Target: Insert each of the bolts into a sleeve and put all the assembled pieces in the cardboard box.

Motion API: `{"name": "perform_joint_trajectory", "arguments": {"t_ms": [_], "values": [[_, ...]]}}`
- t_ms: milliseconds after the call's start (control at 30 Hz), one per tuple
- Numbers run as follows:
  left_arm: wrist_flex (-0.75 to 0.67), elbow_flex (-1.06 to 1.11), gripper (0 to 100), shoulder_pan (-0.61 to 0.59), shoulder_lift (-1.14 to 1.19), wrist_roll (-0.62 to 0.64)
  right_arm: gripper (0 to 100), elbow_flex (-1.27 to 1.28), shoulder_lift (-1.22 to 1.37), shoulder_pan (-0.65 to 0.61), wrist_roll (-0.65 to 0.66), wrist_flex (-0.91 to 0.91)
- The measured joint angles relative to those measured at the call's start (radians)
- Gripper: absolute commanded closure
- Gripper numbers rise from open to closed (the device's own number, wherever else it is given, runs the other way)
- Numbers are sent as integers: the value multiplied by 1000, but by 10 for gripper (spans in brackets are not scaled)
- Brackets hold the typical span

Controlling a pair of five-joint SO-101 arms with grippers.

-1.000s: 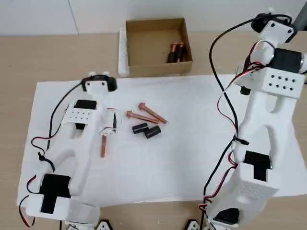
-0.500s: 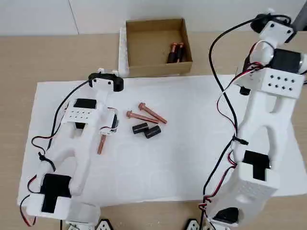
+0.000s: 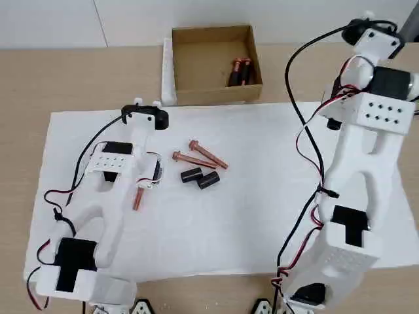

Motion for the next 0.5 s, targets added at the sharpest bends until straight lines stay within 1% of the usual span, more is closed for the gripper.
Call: {"name": "perform_joint_trajectory", "arguments": {"t_ms": [67,200,500], "values": [[-2,0,923,0,0,0,995,0,0,0,0,0],[-2,0,994,5,0,0,995,0,0,0,0,0],[-3,0,994,5,0,12,995,0,0,0,0,0]]}}
